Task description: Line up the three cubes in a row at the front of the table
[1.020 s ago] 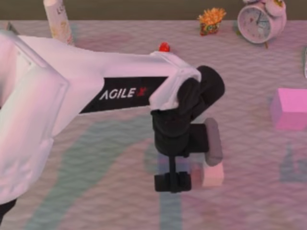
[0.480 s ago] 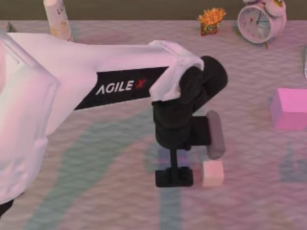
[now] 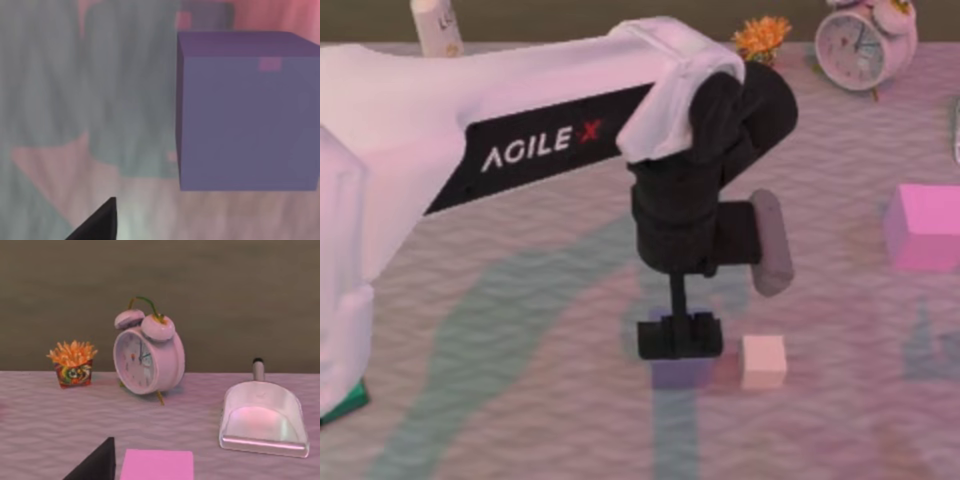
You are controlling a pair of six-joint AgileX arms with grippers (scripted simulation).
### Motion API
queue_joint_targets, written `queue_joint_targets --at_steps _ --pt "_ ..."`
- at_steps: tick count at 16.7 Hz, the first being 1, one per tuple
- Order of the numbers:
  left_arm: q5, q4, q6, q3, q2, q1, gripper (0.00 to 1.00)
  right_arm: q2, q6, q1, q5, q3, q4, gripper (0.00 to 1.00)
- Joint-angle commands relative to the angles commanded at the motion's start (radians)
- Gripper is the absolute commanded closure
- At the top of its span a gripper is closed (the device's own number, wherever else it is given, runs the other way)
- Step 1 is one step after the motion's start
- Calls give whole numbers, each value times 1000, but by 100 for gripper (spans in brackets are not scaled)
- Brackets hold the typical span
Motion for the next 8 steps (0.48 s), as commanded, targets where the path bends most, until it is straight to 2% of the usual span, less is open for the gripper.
queue_joint_targets --at_steps 4,8 --pt "-2 20 -10 -29 -25 10 0 31 3 3 -1 30 -22 0" --pt "-10 124 -75 -190 -206 104 0 218 18 12 -2 212 -146 0"
